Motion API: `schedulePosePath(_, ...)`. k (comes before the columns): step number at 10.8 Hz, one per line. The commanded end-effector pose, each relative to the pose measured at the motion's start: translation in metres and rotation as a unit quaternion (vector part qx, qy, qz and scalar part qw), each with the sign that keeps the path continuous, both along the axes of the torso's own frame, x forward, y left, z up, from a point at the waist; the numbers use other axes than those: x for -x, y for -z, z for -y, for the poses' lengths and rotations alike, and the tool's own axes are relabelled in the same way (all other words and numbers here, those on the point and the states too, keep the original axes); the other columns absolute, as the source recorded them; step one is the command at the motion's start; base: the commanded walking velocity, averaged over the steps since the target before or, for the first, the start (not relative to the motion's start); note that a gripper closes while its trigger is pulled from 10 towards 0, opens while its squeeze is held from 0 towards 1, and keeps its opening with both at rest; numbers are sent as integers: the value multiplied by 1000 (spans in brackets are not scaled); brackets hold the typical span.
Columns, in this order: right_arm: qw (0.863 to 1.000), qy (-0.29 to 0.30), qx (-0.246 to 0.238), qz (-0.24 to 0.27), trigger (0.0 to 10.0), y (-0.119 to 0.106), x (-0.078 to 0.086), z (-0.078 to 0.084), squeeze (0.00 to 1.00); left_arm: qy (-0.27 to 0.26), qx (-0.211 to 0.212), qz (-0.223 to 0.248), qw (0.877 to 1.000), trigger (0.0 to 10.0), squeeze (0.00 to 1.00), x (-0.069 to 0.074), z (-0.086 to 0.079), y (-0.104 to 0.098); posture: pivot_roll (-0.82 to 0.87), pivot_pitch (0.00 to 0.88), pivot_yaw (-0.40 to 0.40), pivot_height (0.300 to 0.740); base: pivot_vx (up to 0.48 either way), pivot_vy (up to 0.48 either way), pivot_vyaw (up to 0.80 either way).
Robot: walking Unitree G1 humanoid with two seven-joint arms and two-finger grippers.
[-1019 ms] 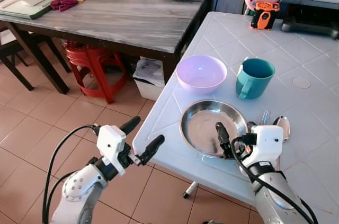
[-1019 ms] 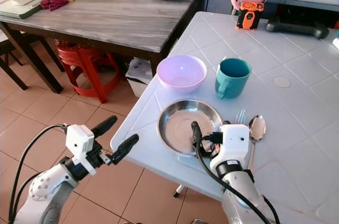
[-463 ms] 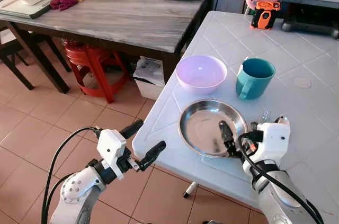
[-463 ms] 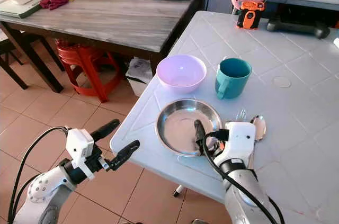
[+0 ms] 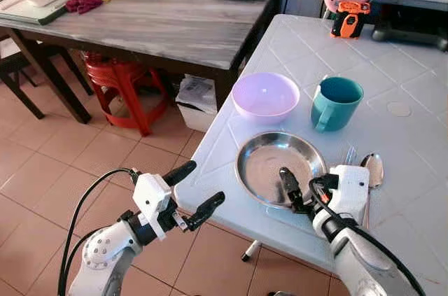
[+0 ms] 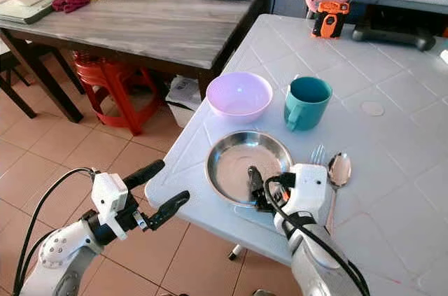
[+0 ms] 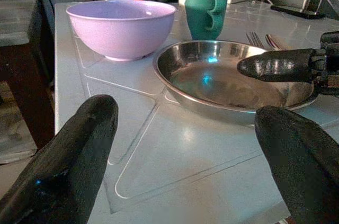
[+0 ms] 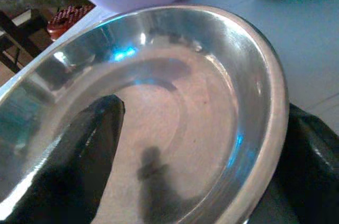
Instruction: Setting the table
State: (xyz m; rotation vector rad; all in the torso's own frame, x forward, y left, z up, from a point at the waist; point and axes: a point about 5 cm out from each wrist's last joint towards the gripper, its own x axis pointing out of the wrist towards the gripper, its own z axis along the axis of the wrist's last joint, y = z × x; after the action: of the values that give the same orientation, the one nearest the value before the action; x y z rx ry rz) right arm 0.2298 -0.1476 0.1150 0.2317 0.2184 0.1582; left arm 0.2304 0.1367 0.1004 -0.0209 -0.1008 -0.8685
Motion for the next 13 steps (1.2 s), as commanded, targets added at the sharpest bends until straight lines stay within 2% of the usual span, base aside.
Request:
schedulePosePath(1,1000,-12,-14,-19,0,5,0,-3,0,8,-13,-4,1000,10000,0,1,-2,4,-68,128,74,740,0,0,0)
schedulePosePath(3,999,-10,-27,-26,0,5,-5,-3,0,12,-14,0,1000,10000,0,1,-2,6,-71,125,72,740,0,0,0)
schedulePosePath(6,998,1,-44,-53,0,12,-4,0,0,9,-14,3,1000,10000,0,0,-1,8,-69,121,70,740,0,0,0)
schedulePosePath(9,995,-15,-68,-75,0,17,-2,-4,0,10,-19,4,1000,10000,0,-2,-2,14,-67,119,72,740,0,0,0)
schedulePosePath(13,993,-16,-78,-86,0,19,-1,-4,0,10,-29,-16,999,10000,0,-3,-13,40,-68,122,72,740,0,0,0)
